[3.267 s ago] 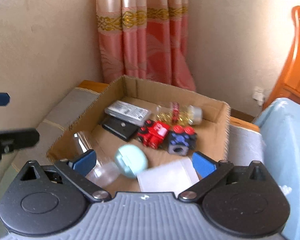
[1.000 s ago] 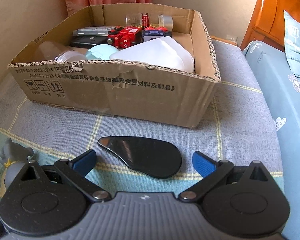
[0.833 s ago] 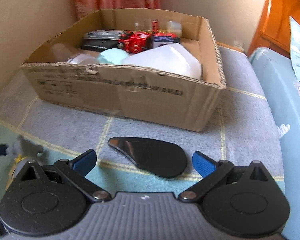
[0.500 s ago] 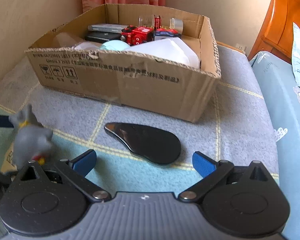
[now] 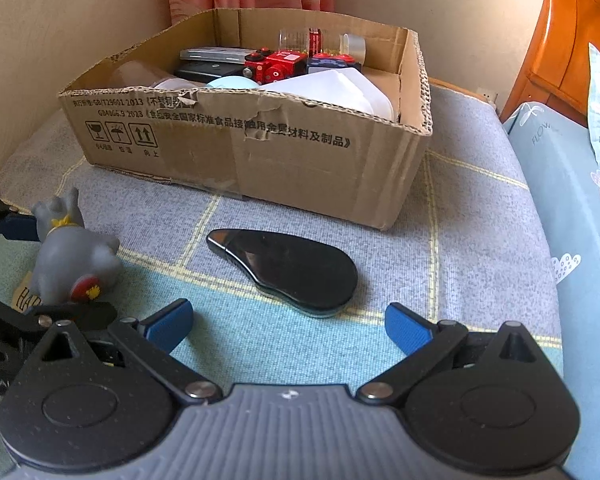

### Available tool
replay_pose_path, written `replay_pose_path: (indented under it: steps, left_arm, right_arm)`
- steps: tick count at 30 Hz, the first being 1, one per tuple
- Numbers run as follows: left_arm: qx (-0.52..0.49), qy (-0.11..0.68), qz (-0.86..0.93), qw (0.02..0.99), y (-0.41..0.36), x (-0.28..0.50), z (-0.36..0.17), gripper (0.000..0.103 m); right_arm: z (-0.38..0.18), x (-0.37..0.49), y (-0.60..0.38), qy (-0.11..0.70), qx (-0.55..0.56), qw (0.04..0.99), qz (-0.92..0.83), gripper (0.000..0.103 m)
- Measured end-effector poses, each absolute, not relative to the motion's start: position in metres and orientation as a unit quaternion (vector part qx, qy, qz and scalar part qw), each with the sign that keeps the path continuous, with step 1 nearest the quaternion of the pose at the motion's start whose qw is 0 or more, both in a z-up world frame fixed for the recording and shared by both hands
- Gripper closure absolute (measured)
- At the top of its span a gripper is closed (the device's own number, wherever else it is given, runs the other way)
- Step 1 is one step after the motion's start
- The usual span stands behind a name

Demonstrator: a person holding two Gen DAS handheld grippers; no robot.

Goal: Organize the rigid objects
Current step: 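Close the left tool on the grey cat while the right tool closes on the black case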

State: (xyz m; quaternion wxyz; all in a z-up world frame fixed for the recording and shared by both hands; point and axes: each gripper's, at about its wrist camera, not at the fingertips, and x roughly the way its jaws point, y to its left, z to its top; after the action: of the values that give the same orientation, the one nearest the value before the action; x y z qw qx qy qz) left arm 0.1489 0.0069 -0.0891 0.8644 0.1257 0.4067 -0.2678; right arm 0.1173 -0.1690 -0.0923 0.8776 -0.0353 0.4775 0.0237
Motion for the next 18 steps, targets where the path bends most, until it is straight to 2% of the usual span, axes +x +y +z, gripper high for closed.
replay_pose_path:
  steps: [8,15,18]
  left_arm:
    - [0.094,0.419,-0.161,0.888,0.026,0.15,-0.084,0.032]
    - [0.077,0.425,-0.139,0.891,0.042,0.144,-0.088,0.03]
    - [0.083,0.423,-0.136,0.892,0.041,0.142,-0.088,0.026]
  right_arm:
    - [-0.094,0.111,-0.16,0.47,-0.042,0.881,0.037,0.0]
    - [-0.099,0.12,-0.145,0.441,-0.038,0.895,0.061,0.0]
    - [-0.101,0.128,-0.139,0.434,-0.044,0.897,0.072,0.0]
